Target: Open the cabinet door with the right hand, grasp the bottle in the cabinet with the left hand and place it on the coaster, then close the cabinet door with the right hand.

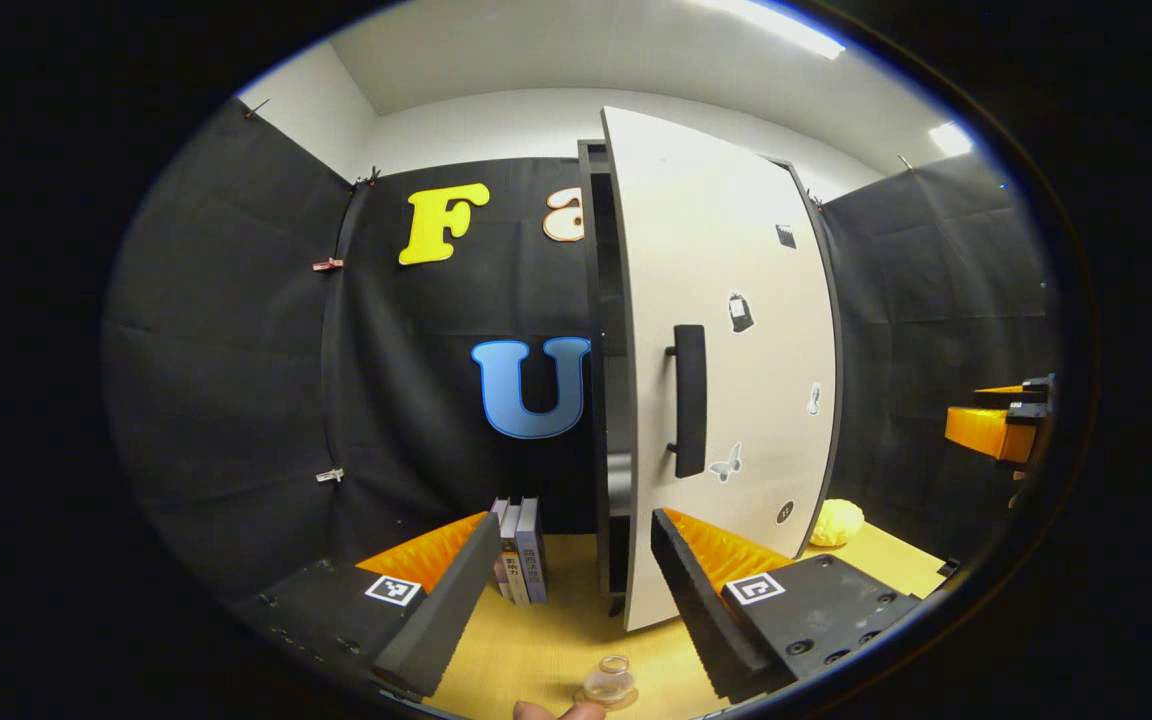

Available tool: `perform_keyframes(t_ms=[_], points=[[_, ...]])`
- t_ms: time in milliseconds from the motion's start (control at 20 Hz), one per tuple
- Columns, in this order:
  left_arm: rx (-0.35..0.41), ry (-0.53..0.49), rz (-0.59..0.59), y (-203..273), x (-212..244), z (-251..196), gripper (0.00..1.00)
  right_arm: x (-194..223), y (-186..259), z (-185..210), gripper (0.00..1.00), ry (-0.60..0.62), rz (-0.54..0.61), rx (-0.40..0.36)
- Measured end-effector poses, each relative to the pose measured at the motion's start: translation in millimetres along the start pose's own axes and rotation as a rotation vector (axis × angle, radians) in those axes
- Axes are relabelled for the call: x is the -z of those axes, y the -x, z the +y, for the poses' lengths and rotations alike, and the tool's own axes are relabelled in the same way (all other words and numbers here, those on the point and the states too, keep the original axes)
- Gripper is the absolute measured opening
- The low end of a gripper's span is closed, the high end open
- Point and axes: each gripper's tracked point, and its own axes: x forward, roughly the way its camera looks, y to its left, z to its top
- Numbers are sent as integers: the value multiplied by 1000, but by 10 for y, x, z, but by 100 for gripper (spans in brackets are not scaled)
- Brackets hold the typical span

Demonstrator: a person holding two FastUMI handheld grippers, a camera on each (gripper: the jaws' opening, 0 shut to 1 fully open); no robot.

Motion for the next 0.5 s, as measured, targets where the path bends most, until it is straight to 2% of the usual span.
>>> perform_keyframes(t_ms=[500], points=[[-31,-9,-1,-11,-92,-440,95,34,-46,-362,96,-25,12,-23]])
